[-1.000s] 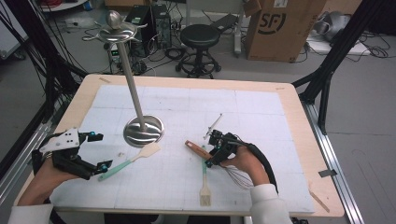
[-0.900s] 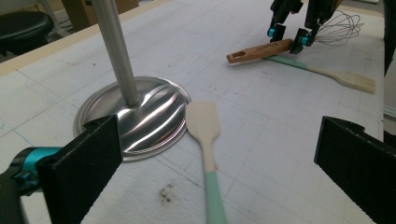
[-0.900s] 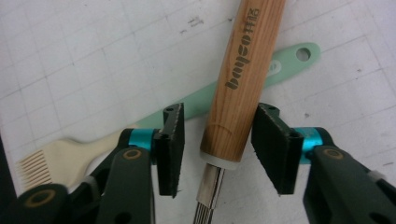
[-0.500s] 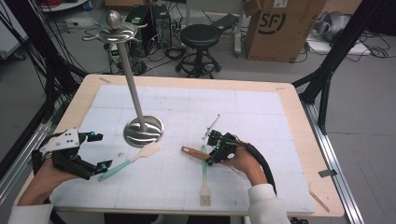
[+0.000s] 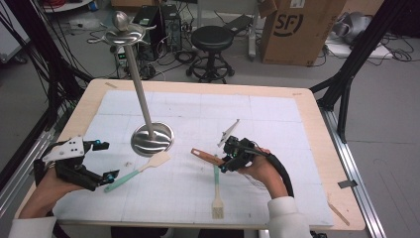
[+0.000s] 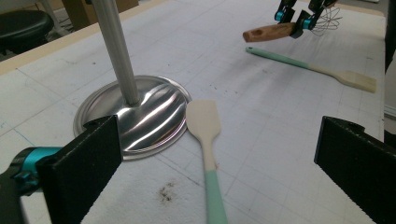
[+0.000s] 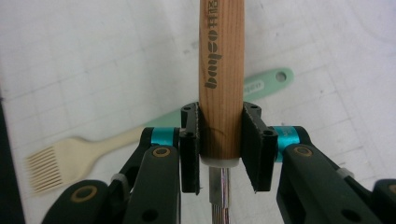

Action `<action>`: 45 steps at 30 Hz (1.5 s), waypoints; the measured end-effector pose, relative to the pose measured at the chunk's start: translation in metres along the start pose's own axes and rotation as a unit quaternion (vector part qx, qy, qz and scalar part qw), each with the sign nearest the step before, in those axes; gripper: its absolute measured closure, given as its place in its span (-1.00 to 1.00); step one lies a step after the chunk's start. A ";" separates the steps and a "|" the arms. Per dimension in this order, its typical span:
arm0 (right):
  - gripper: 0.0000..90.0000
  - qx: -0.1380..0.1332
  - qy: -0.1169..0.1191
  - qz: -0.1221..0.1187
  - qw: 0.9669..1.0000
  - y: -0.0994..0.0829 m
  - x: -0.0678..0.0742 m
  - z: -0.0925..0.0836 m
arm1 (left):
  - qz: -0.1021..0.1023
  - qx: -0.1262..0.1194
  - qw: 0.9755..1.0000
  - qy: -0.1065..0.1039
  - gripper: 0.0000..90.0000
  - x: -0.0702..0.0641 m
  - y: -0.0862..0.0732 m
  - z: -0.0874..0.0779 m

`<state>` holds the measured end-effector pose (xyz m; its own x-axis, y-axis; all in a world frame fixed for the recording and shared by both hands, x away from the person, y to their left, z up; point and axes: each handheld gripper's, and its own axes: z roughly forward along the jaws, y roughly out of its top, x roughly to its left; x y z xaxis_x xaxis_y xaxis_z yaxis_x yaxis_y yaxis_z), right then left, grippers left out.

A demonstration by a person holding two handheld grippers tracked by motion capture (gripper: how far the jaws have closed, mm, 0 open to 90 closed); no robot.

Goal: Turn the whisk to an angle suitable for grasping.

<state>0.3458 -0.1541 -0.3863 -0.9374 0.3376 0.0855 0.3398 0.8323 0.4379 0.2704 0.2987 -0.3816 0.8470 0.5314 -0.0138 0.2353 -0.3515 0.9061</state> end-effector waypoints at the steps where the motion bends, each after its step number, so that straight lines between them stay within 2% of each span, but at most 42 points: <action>1: 0.56 -0.008 -0.001 -0.005 1.000 0.000 0.001 -0.002 | -0.001 0.000 1.000 0.000 -0.96 0.000 0.000 0.000; 6: 0.56 -0.046 -0.002 -0.018 0.999 0.000 0.007 -0.015 | 0.002 0.002 1.000 0.000 -0.96 0.000 0.000 0.001; 14: 0.56 -0.106 0.008 -0.033 0.994 0.001 0.013 -0.036 | 0.003 0.005 1.000 0.000 -0.96 -0.001 0.000 0.002; 16: 0.56 -0.125 0.015 -0.028 0.992 0.002 0.014 -0.042 | 0.006 0.007 1.000 -0.001 -0.96 -0.002 0.000 0.003; 24: 0.56 -0.186 0.027 -0.059 0.980 0.008 0.023 -0.058 | 0.007 0.005 1.000 -0.006 -0.96 -0.002 0.002 0.004; 30: 0.56 -0.211 0.034 -0.065 0.975 0.012 0.028 -0.063 | 0.003 0.002 1.000 -0.004 -0.96 0.000 0.002 0.005; 33: 0.56 -0.218 0.033 -0.067 0.973 0.013 0.031 -0.066 | 0.003 0.002 1.000 -0.004 -0.96 0.000 0.002 0.004; 34: 0.56 -0.217 0.036 -0.064 0.973 0.014 0.032 -0.068 | 0.003 0.001 1.000 -0.005 -0.96 0.000 0.002 0.004; 36: 0.56 -0.224 0.030 -0.070 0.972 0.016 0.033 -0.070 | 0.004 0.001 1.000 -0.005 -0.96 0.000 0.002 0.004; 40: 0.56 -0.232 0.032 -0.065 0.970 0.020 0.036 -0.074 | 0.004 0.003 1.000 -0.004 -0.96 0.000 0.002 0.004; 42: 0.56 -0.242 0.031 -0.071 0.967 0.023 0.036 -0.075 | 0.004 0.003 1.000 -0.003 -0.96 0.000 0.002 0.004; 45: 0.56 -0.242 0.029 -0.067 0.967 0.026 0.039 -0.078 | 0.002 0.001 1.000 -0.002 -0.96 0.000 0.002 0.003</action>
<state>0.3122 -0.1532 -0.3018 -0.9779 0.2042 0.0442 0.1533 0.5580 0.8156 0.2726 0.2954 -0.3812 0.8498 0.5269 -0.0124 0.2334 -0.3552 0.9052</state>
